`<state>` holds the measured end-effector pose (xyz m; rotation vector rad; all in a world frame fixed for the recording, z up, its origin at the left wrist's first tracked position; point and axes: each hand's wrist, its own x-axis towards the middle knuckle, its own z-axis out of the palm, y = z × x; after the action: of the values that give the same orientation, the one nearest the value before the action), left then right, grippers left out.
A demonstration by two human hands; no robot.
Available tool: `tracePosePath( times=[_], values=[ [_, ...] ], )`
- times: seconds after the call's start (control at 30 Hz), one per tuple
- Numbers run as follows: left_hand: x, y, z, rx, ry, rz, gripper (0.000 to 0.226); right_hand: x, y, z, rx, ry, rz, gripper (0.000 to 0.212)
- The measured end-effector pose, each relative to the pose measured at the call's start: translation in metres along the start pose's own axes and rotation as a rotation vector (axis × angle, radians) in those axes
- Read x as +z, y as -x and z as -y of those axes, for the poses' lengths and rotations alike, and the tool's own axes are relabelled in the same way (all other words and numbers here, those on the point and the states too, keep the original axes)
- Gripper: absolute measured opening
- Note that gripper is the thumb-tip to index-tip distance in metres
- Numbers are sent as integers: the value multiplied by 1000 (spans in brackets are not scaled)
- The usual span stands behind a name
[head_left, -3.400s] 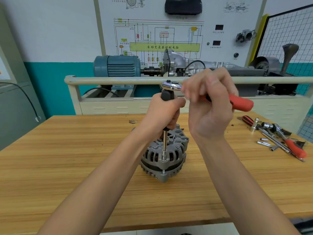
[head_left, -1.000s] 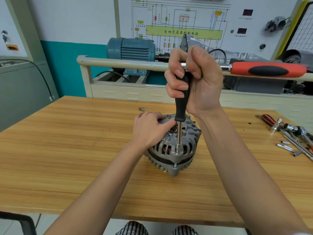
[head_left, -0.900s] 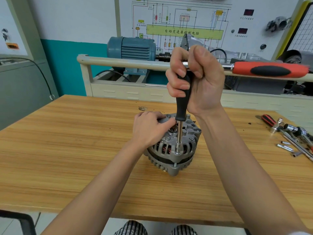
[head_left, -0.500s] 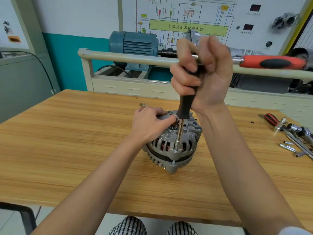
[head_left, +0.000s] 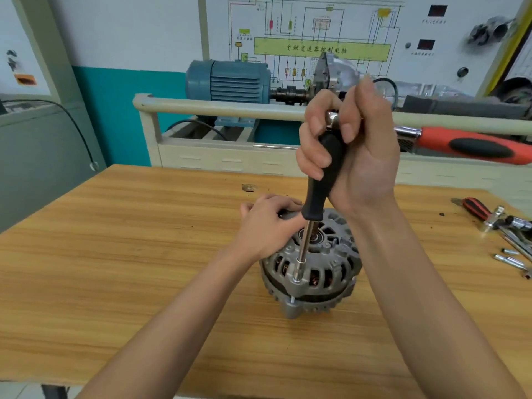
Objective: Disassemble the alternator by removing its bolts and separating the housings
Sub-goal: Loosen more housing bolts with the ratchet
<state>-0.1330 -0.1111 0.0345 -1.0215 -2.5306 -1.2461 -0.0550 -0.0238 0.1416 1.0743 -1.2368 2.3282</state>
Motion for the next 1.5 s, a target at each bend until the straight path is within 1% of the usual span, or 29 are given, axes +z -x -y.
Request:
tracePosePath(
  times=[0.07, 0.13, 0.23, 0.37, 0.43, 0.5, 0.53, 0.57, 0.6, 0.63, 0.67, 0.7, 0.73, 0.77, 0.83, 0.87, 0.9, 0.93, 0.97, 1.03, 1.07, 1.1, 1.13, 1.2, 1.23, 1.3, 1.37, 1.43, 1.5],
  values=[
    [0, 1, -2, -14, -6, 4, 39, 1, 0, 1, -14, 85, -26, 56],
    [0, 3, -3, -24, -38, 3, 40, 1, 1, 3, -15, 152, -80, 50],
    [2, 7, -3, -50, -75, -20, 37, 1, 6, 4, 77, 242, -149, 37],
    [5, 12, -10, -122, -140, -88, 36, 4, 12, 5, 240, 248, -200, 41],
    [2, 15, -16, -142, -157, -100, 36, 7, 12, 7, 264, 246, -214, 42],
    [-2, 21, -24, -121, -140, -148, 31, 8, 13, 8, 260, 255, -230, 46],
    [-6, 26, -29, -90, -74, -189, 28, 7, 14, 7, 247, 269, -241, 48],
    [-11, 31, -35, -43, 75, -217, 30, 6, 15, 7, 226, 292, -259, 50],
    [-17, 37, -43, 10, 298, -203, 38, 5, 16, 6, 199, 335, -283, 51],
    [-24, 43, -53, 65, 533, -140, 46, 5, 16, 6, 175, 405, -310, 51],
    [-31, 48, -62, 118, 713, -54, 50, 4, 15, 7, 169, 494, -337, 50],
    [-35, 49, -71, 151, 803, 20, 52, 4, 14, 10, 190, 584, -355, 48],
    [-38, 48, -78, 151, 812, 56, 53, 4, 14, 14, 231, 648, -355, 44],
    [-40, 46, -86, 125, 800, 51, 51, 3, 14, 18, 275, 672, -334, 40],
    [-43, 38, -98, 56, 810, -1, 36, 2, 16, 26, 316, 704, -284, 39],
    [-43, 34, -103, 47, 838, 8, 23, 1, 17, 29, 304, 711, -281, 39],
    [-41, 31, -109, 36, 869, 28, 15, 0, 19, 31, 257, 664, -287, 40],
    [-39, 29, -112, 15, 886, 36, 23, 1, 21, 33, 166, 549, -299, 38],
    [-37, 26, -113, -14, 903, 36, 33, 3, 24, 36, 50, 374, -307, 31],
    [-31, 22, -114, -40, 927, 33, 42, 4, 30, 44, -169, -30, -285, 17],
    [-30, 21, -114, -39, 934, 33, 44, 4, 34, 48, -242, -133, -251, 21],
    [-29, 19, -114, -47, 946, 27, 45, 6, 37, 53, -281, -134, -209, 29],
    [-28, 18, -115, -61, 949, 17, 46, 10, 40, 55, -302, -31, -168, 33],
    [-27, 16, -115, -86, 952, 4, 45, 23, 43, 51, -365, 321, -89, 33],
    [-26, 16, -115, -94, 956, 0, 44, 29, 44, 47, -406, 495, -86, 34],
    [-27, 16, -115, -87, 946, -26, 34, 37, 45, 40, -457, 720, -99, 36],
    [-31, 18, -116, -39, 885, -66, 24, 38, 47, 37, -478, 757, -105, 38],
    [-36, 17, -118, 17, 821, -113, 22, 37, 47, 39, -481, 639, -116, 37],
    [-38, 14, -120, 32, 856, -92, 28, 34, 44, 42, -473, 487, -123, 34]
  ],
)
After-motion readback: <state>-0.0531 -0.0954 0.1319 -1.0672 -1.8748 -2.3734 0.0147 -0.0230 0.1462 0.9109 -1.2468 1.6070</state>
